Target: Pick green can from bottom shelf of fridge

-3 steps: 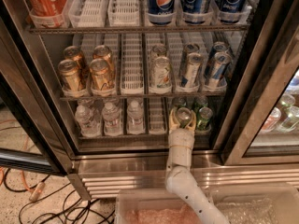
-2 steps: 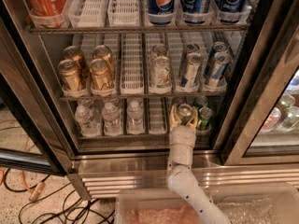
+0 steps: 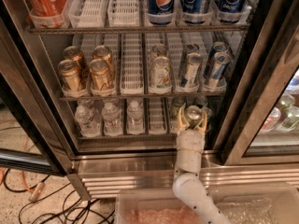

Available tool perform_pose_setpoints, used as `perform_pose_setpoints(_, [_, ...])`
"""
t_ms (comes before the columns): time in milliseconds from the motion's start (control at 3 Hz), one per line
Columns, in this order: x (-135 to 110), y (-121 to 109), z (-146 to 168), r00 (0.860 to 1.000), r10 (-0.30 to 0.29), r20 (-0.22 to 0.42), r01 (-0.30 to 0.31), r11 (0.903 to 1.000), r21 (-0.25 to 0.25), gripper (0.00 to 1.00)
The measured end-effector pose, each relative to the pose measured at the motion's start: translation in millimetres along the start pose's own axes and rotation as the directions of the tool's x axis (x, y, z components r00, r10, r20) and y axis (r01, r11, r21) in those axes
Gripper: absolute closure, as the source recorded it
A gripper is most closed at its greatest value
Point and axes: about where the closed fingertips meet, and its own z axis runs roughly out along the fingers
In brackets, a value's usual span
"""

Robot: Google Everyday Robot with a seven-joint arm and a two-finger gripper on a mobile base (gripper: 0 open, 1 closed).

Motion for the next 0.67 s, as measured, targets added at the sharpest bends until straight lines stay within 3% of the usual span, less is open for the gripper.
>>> perform_pose_setpoints(667, [-10.5,-47.6,-65.3,0.996,-0.046,-0.072,0.050,0.9972,0.056,1.00])
